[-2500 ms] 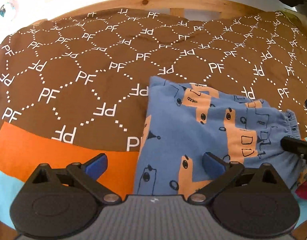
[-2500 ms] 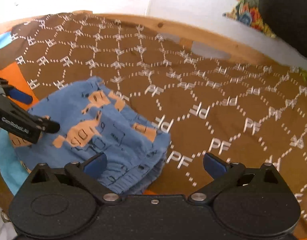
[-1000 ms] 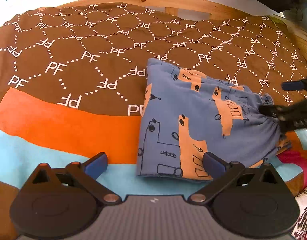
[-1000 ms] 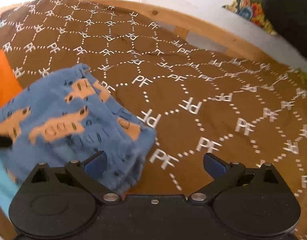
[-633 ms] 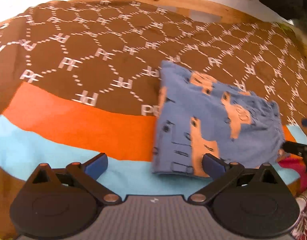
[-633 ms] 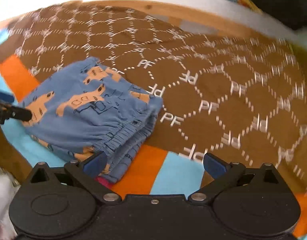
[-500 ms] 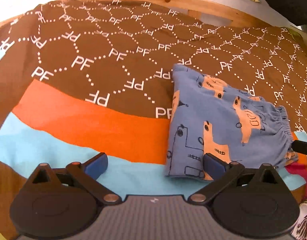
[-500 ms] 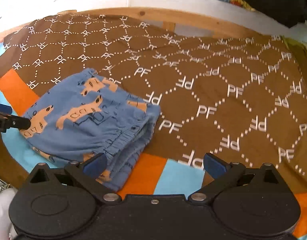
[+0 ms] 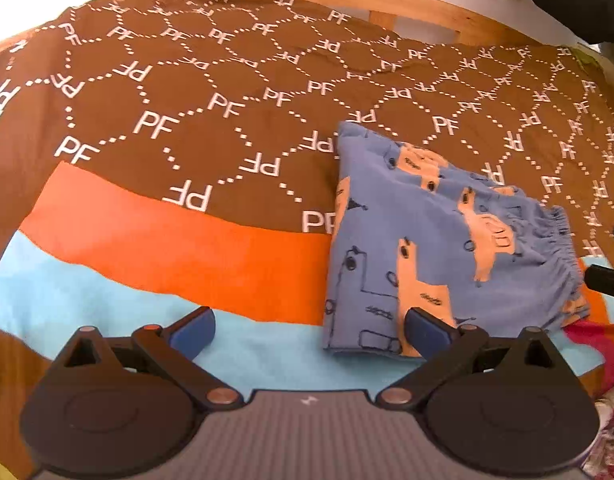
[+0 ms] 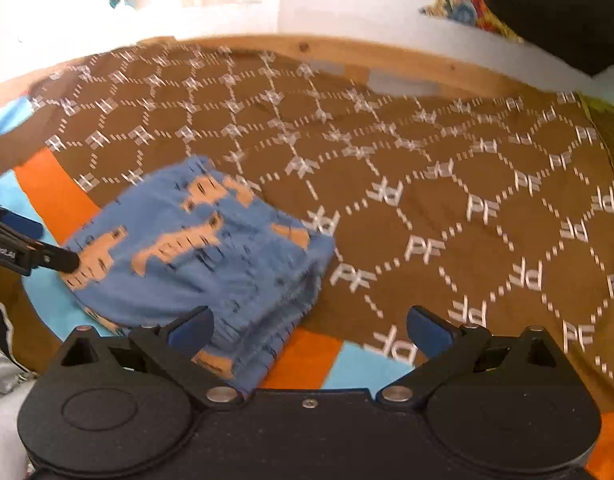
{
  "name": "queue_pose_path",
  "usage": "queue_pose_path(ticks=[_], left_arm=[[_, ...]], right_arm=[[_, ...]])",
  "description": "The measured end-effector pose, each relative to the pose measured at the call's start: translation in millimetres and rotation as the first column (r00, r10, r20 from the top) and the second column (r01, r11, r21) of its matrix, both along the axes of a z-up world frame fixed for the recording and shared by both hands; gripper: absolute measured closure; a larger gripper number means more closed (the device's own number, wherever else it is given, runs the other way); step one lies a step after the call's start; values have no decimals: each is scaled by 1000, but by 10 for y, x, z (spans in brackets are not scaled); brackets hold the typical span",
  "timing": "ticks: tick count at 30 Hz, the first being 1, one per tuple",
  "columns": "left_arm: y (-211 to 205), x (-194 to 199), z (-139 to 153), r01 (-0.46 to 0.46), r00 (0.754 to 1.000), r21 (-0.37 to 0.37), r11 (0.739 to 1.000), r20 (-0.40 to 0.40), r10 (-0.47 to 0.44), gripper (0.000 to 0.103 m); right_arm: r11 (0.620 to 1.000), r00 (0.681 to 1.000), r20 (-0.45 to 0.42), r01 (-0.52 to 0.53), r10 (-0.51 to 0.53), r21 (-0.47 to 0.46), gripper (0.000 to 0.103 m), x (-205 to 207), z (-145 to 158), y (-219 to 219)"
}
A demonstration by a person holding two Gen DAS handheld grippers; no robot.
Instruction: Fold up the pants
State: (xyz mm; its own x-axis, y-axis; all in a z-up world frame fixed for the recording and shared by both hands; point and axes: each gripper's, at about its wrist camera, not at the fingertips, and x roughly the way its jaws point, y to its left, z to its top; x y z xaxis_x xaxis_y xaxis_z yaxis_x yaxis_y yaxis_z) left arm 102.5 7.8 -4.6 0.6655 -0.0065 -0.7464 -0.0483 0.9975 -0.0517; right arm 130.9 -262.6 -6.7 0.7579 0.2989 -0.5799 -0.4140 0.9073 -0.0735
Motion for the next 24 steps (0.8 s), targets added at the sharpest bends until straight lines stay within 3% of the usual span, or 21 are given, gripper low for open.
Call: queue_pose_path(ticks=[7, 9, 15, 19, 24], left_arm=[[93, 15, 138, 19, 1000, -173, 985, 17, -17, 0], [70, 39, 112, 40, 999, -176, 983, 9, -39, 0], [104, 149, 78, 85, 996, -187, 979, 0, -87, 0], [210, 221, 65, 51, 999, -219, 974, -7, -54, 0], [182, 213, 54, 73, 997, -179, 981, 18, -71, 0]], right_arm=[[999, 1000, 4, -28, 28, 43, 1, 0, -5, -17], [997, 1000, -18, -24, 25, 67, 1, 19, -30, -33], [967, 994, -107, -10, 38, 254, 1, 233, -21, -212], [935, 978, -180, -39, 109, 352, 1, 616, -25, -271], [898, 955, -277, 31, 102, 439, 1, 1109, -186, -298]])
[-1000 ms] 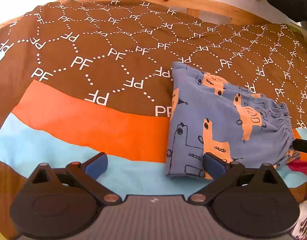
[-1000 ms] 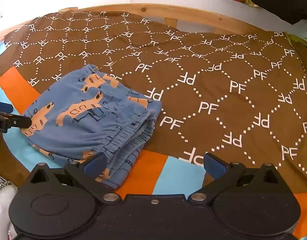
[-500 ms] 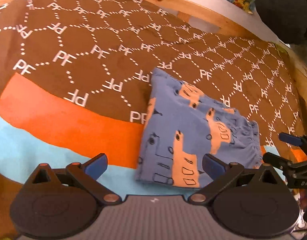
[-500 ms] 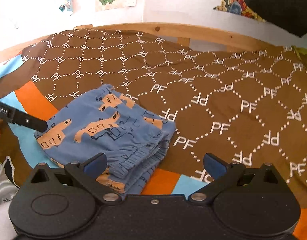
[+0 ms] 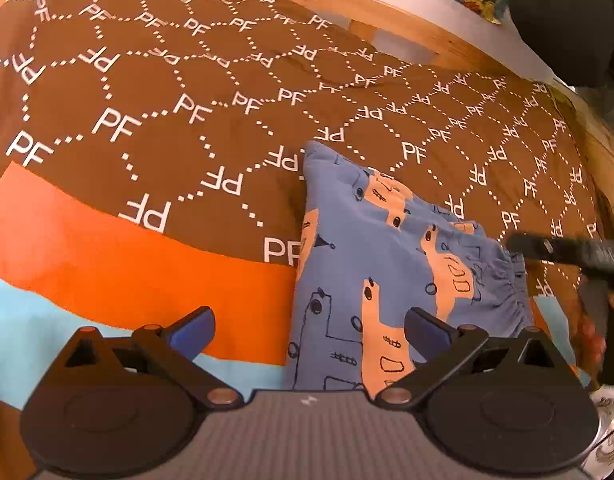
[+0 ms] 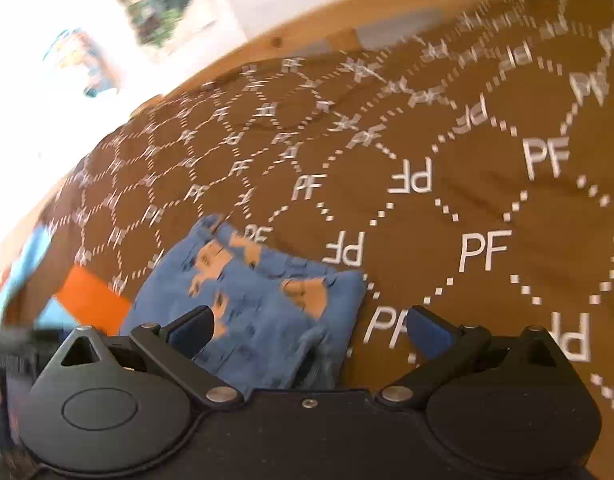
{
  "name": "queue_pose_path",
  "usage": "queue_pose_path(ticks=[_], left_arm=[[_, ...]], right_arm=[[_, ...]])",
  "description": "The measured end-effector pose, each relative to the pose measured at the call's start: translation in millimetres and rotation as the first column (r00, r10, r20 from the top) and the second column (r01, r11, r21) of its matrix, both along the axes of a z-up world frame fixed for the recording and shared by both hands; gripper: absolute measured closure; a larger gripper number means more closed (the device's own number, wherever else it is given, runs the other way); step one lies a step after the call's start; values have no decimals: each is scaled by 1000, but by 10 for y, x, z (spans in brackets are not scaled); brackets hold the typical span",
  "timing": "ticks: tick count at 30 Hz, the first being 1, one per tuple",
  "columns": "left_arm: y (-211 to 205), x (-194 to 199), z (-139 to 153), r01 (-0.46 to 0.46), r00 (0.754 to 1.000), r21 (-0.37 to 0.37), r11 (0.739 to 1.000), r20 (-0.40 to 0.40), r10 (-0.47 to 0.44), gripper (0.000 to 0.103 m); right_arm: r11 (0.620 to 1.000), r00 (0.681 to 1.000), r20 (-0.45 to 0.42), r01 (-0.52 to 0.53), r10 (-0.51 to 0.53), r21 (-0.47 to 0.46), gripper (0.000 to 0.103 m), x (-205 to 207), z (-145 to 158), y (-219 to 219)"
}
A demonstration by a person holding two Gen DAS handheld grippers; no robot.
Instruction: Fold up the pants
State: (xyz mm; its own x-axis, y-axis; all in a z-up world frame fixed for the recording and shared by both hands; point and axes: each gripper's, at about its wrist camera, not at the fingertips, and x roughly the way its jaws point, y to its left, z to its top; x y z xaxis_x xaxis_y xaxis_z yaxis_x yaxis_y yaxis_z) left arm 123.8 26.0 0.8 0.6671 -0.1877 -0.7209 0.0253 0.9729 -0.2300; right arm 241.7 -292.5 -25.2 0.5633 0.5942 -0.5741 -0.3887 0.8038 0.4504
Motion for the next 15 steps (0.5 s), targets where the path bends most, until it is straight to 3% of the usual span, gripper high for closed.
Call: queue_pose_path(ticks=[2, 5, 13, 15], left_arm=[[-28, -1, -22, 10, 1000, 4, 1000, 0, -10, 0], [-55, 7, -69, 22, 1000, -6, 1000, -20, -22, 0], [-120, -13, -87, 45, 999, 12, 999, -20, -45, 0], [-116, -11, -81, 42, 999, 8, 999, -21, -42, 0]], right_arm=[[998, 999, -39, 9, -6, 68, 5, 128, -76, -29], [995, 998, -46, 39, -35, 96, 12, 194, -140, -52], [995, 995, -16, 98, -98, 25, 47, 200, -170, 10], [995, 995, -1, 100, -100, -6, 49, 192, -169, 38]])
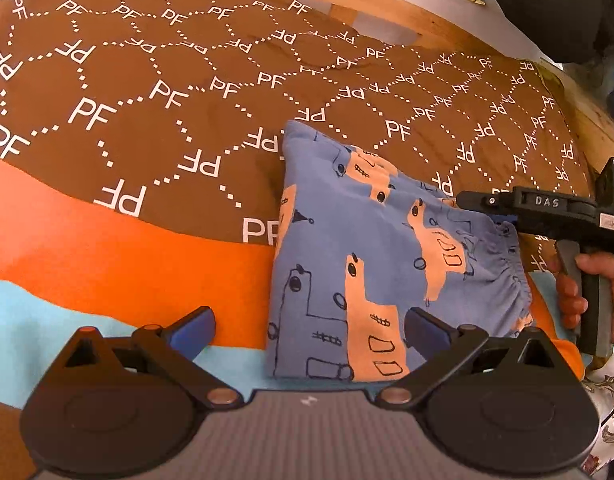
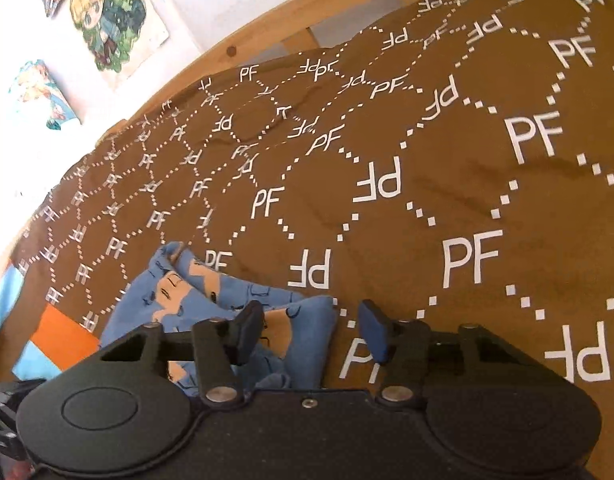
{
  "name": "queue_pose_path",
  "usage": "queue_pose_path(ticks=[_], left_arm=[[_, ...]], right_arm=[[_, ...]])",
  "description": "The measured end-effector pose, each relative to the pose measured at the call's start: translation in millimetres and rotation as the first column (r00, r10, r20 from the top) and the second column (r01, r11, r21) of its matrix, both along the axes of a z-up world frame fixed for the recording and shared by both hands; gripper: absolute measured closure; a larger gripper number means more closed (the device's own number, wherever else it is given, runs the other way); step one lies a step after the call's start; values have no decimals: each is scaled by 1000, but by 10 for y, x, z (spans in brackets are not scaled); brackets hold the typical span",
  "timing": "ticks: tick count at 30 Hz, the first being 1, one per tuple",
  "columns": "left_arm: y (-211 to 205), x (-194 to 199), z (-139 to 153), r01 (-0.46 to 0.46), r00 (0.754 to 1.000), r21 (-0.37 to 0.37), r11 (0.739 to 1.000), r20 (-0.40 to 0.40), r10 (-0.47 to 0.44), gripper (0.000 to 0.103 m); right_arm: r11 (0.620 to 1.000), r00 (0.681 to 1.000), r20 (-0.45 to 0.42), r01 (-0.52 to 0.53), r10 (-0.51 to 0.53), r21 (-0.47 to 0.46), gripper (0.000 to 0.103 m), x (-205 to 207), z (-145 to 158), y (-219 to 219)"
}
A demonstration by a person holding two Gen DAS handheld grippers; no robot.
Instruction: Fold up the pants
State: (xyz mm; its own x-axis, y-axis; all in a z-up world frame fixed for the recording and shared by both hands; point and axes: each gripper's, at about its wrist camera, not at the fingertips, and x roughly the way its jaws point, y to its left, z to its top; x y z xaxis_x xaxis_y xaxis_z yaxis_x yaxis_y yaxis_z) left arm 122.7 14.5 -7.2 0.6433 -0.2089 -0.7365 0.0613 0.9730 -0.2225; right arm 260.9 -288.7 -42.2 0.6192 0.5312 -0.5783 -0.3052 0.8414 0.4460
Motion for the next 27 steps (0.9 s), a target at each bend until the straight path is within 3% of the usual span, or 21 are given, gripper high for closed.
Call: queue_pose_path(ticks=[3, 9, 15, 18, 22, 27], left_arm=[[5, -2, -4, -1, 1000, 2, 1000, -2, 1, 0], [10, -5, -6, -4, 1000, 4, 1000, 1, 4, 0], [58, -39, 36, 6, 999, -46, 999, 35, -5, 2], [74, -55, 56, 20, 998, -72, 997, 60, -16, 19], [101, -41, 22, 17, 999, -98, 995, 40, -13, 28], [164, -33, -34, -23, 1000, -123, 992, 6, 24, 49]], right_arm=[[1000, 1000, 8, -20, 20, -21, 66, -26, -15, 49], [1000, 1000, 8, 1, -1, -10, 74, -40, -61, 27], [1000, 1000, 23, 6, -5, -15, 75, -63, -77, 33], [1000, 999, 41, 7, -6, -25, 75, -90, -88, 47], [999, 998, 63, 17, -15, -35, 80, -124, -111, 58], [996, 994, 112, 27, -18, -82, 83, -187, -122, 122]])
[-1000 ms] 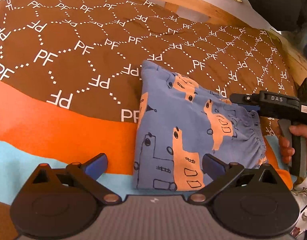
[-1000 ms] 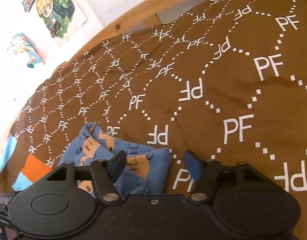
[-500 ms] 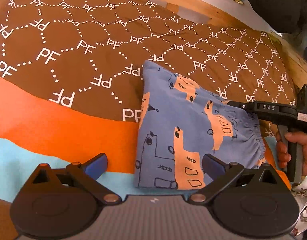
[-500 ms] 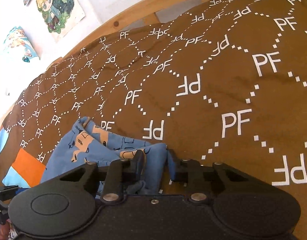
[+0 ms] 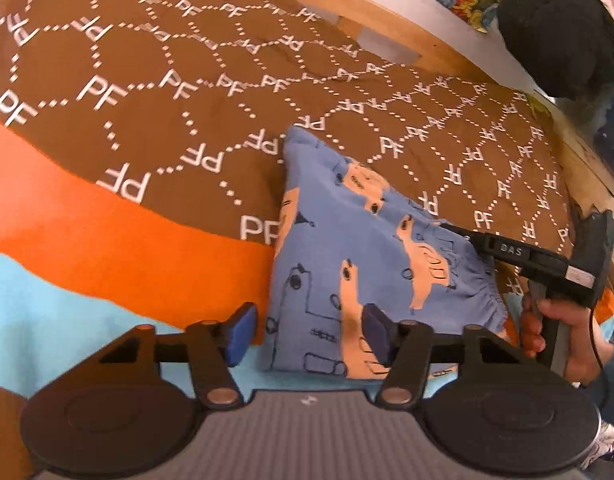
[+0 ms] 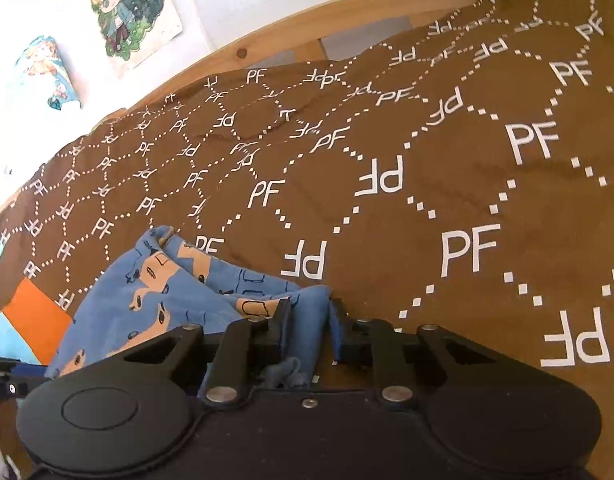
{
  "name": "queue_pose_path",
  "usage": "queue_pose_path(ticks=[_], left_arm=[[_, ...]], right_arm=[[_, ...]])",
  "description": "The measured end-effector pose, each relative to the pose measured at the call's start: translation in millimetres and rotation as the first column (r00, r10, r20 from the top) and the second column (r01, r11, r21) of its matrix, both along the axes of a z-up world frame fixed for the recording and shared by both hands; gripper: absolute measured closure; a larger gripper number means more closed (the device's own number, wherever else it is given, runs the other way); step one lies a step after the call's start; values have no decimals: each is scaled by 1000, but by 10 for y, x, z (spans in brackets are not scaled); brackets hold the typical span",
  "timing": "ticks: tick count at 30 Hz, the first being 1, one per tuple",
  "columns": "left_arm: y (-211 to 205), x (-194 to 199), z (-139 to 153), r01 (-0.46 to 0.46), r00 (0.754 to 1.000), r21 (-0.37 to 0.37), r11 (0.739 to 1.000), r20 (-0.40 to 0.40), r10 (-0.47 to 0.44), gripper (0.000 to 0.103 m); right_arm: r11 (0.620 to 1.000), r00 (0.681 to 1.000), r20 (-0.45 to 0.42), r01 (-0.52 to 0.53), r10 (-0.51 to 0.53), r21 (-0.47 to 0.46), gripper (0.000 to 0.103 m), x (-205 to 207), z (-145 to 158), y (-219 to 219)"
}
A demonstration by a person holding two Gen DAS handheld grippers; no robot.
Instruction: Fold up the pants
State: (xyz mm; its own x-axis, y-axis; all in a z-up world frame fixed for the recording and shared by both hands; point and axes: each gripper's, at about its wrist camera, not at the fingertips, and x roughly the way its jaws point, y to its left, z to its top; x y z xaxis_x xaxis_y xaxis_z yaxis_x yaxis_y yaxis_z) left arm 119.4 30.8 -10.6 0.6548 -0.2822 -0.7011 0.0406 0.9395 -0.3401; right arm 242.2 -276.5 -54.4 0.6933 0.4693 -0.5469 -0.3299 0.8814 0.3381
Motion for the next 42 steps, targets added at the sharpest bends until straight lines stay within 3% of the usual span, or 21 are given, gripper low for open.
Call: queue_pose_path(ticks=[2, 3, 11, 35, 42], left_arm=[[-8, 0, -21, 0, 1000, 23, 1000, -9, 0, 55], [-18, -6, -19, 8, 1000, 26, 1000, -6, -8, 64], [-96, -27, 34, -2, 1000, 48, 999, -15, 2, 75], [-187, -72, 62, -15, 1000, 93, 996, 4, 15, 79], [-154, -88, 39, -32, 999, 67, 997, 14, 31, 80]], right_arm=[[1000, 1000, 14, -1, 1, -16, 84, -15, -1, 25], [1000, 1000, 21, 1, 0, -20, 84, -25, -7, 32], [999, 999, 39, 9, -8, -31, 85, -45, -26, 49], [989, 988, 157, 37, -14, -146, 87, -217, -41, 210], [983, 985, 171, 44, -13, -176, 87, -229, -47, 252]])
